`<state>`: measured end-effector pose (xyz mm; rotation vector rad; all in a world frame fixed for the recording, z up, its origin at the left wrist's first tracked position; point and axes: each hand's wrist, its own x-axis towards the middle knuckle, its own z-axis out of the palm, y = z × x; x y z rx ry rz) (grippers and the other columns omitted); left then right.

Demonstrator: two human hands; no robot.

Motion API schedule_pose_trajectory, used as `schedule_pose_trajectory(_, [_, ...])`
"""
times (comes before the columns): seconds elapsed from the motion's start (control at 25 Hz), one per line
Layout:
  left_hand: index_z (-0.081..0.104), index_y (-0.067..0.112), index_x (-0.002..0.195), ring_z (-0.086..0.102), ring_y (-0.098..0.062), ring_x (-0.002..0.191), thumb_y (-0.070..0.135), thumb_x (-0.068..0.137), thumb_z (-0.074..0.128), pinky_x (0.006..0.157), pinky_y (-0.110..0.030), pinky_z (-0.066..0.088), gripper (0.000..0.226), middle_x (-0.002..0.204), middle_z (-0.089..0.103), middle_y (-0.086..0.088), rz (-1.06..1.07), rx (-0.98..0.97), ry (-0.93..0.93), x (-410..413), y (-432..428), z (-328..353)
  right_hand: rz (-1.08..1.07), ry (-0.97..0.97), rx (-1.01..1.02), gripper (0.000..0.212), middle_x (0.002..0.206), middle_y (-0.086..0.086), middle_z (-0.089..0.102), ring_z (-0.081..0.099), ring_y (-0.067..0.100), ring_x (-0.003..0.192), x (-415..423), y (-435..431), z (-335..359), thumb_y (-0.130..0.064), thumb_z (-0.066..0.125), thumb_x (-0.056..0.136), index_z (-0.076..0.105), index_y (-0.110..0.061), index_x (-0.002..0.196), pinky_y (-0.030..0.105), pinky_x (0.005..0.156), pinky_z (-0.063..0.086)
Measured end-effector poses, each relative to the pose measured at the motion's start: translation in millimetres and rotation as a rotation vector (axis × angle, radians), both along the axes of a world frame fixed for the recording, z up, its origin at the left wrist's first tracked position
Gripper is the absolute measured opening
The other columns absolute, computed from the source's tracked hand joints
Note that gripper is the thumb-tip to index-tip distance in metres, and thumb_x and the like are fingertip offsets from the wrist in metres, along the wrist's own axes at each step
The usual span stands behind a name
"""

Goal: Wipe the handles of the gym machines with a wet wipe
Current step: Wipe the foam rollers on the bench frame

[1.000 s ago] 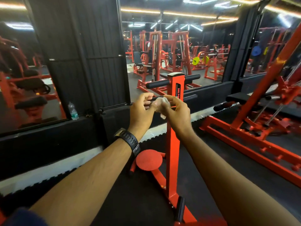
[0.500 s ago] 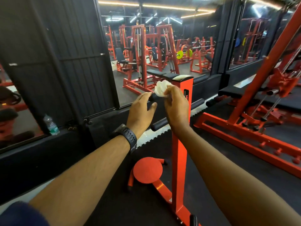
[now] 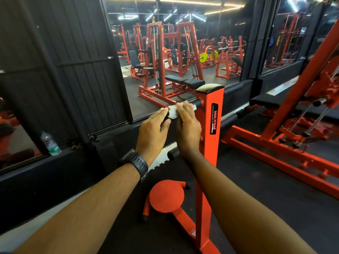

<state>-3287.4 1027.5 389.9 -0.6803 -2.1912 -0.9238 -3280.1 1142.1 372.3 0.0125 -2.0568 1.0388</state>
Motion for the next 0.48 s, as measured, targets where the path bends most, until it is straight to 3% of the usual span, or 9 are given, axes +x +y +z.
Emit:
schedule_pose_trajectory(0.12, [0.058,0.005,0.137,0.057,-0.019,0.129,0.008,0.094,0.067,0.109,-0.026,0.043,0.044,0.138,0.061,-0.011,-0.016,0.011,0.063,-10,2,-7,0.104,0.034,0.211,0.048,0.161,0.006,0.031,0.018,0.018,0.151,-7,8,-12,-0.01,0.051,0.102,0.045,-0.016,0.149,0.024,0.12,0.018])
schedule_pose_trajectory(0.24, [0.058,0.004,0.137,0.055,-0.02,0.13,0.012,0.095,0.068,0.11,-0.029,0.044,0.044,0.139,0.059,-0.013,-0.024,0.012,0.1,-16,3,-11,-0.02,-0.022,-0.064,0.042,0.158,0.005,0.037,0.028,0.018,0.148,-21,24,-1,-0.012,0.044,0.104,0.049,-0.013,0.145,0.038,0.123,0.024])
schedule_pose_trajectory(0.36, [0.057,0.004,0.137,0.055,-0.02,0.13,0.012,0.095,0.068,0.109,-0.025,0.042,0.044,0.138,0.059,-0.014,-0.043,0.001,0.133,-20,2,-15,0.035,0.001,0.072,0.046,0.162,0.007,0.027,0.02,0.02,0.151,-14,5,-9,-0.014,0.042,0.105,0.041,-0.01,0.15,0.031,0.122,0.019])
schedule_pose_trajectory(0.48, [0.057,0.004,0.137,0.057,-0.019,0.127,0.013,0.095,0.069,0.107,-0.02,0.042,0.045,0.136,0.06,-0.014,-0.056,-0.002,0.159,-23,-2,-16,0.014,0.068,-0.015,0.041,0.158,0.004,0.037,0.031,0.02,0.147,-27,21,-7,-0.014,0.044,0.105,0.049,-0.018,0.145,0.045,0.117,0.036])
